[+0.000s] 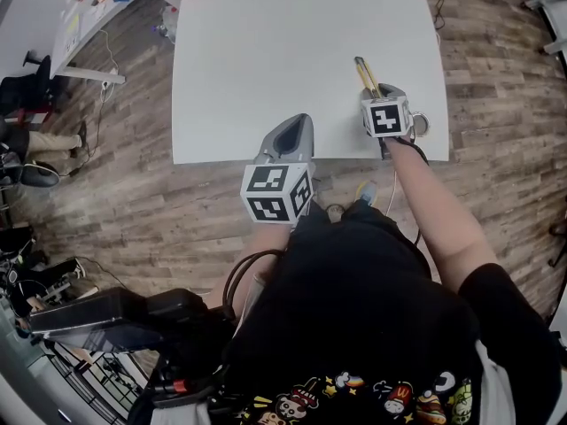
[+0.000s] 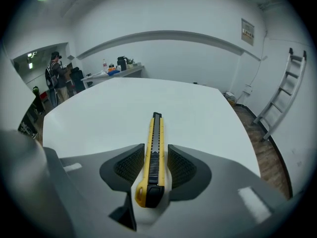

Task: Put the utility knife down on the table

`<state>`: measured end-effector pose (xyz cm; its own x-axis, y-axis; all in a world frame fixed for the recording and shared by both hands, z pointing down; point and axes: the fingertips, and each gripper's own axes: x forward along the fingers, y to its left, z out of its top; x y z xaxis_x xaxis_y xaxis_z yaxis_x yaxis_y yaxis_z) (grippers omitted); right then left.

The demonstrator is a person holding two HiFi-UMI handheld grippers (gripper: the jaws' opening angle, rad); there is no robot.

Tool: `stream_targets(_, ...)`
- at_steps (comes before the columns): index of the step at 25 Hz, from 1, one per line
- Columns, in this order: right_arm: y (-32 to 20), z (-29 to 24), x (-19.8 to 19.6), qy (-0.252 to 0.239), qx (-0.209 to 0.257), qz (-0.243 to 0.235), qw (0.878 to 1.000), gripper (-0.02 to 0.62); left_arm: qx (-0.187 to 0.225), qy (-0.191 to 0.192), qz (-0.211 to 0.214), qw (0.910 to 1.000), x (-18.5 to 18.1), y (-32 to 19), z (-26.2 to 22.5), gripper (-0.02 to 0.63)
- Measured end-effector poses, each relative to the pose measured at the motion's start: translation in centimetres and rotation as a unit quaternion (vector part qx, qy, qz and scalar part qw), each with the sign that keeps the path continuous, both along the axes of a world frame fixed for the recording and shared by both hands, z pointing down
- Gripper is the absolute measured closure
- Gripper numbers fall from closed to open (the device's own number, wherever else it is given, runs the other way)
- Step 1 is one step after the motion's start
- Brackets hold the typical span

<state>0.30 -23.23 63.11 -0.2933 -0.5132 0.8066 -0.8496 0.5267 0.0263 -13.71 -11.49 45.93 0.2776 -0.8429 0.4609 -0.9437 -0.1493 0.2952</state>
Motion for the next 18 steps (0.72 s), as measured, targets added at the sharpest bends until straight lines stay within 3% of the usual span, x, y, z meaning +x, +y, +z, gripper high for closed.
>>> stream_targets(3,0.0,-1.4,0.5,-0.039,0.016,0.025,0.999,0.4,0.003,-0.001,0.005,1.0,0.2,0.2,-0.2,0.606)
stream_targets(4,0.1,-2.3,0.7,-0.05,0.026,0.031,0.998,0.428,0.004,0.0,0.007,1.0,0.3,0.2,-0.3,0.606)
stream_targets(5,0.3,-3.4,1.0,-0.058,0.038,0.036,0.997,0.557,0.005,0.0,0.009,0.9999,0.4,0.1,-0.3,0.606)
stream_targets(6,0.6,-4.7,1.3,-0.065,0.05,0.039,0.996,0.571,0.006,0.001,0.011,0.9999,0.5,0.0,-0.4,0.606)
stream_targets(15,5.4,-18.7,4.9,-0.14,0.179,0.048,0.973,0.572,0.042,0.0,0.065,0.997,5.2,-2.0,-3.5,0.606)
stream_targets(18,6.6,-20.6,5.9,-0.151,0.193,0.056,0.968,0.572,0.057,-0.005,0.084,0.9948,6.6,-2.4,-4.6,0.606)
